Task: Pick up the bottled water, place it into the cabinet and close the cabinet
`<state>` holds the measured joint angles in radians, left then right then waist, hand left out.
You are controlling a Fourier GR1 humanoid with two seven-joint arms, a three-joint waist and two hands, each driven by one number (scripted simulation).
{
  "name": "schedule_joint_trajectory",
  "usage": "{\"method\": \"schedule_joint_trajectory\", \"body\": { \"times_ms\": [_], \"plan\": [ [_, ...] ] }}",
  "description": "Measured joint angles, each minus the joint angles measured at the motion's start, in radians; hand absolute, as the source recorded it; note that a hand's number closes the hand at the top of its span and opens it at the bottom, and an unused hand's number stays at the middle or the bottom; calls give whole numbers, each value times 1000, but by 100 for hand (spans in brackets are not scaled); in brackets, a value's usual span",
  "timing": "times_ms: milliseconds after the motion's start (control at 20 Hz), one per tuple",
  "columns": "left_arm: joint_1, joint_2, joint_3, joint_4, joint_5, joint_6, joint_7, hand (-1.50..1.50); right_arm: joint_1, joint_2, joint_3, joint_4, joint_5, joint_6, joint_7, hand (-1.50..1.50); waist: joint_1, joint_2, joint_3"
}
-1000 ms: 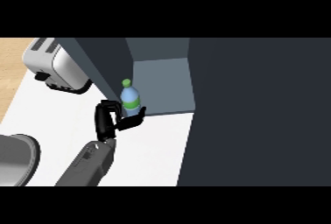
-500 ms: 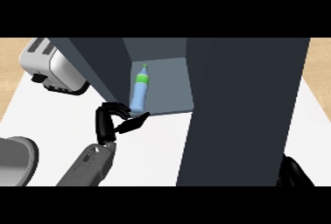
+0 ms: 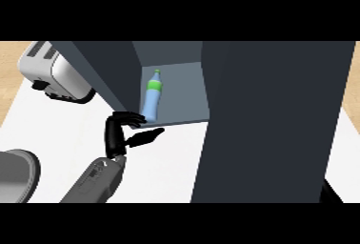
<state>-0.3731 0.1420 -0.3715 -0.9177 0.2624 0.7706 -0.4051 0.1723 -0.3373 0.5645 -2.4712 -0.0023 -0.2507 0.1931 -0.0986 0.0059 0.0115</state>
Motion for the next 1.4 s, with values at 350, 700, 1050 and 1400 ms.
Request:
{"method": "schedule_joint_trajectory", "body": {
  "times_ms": [350,700,1050,1400],
  "plan": [
    [18,2,-17,-45,55,-91,16,-150,6,1,-3,3,-4,6,-7,-150,-10,5,-6],
    [-21,-28,-32,-100,134,-239,25,-150,9,-3,-21,2,-7,11,-12,-150,-6,8,-14],
    [-265,-105,28,-93,201,-418,13,-150,44,-18,-44,-10,0,-2,-7,-150,46,-2,-13],
    [-228,-114,29,-167,217,-499,28,150,39,-30,-20,-15,19,-17,20,-150,84,-8,-12]
  ]
}}
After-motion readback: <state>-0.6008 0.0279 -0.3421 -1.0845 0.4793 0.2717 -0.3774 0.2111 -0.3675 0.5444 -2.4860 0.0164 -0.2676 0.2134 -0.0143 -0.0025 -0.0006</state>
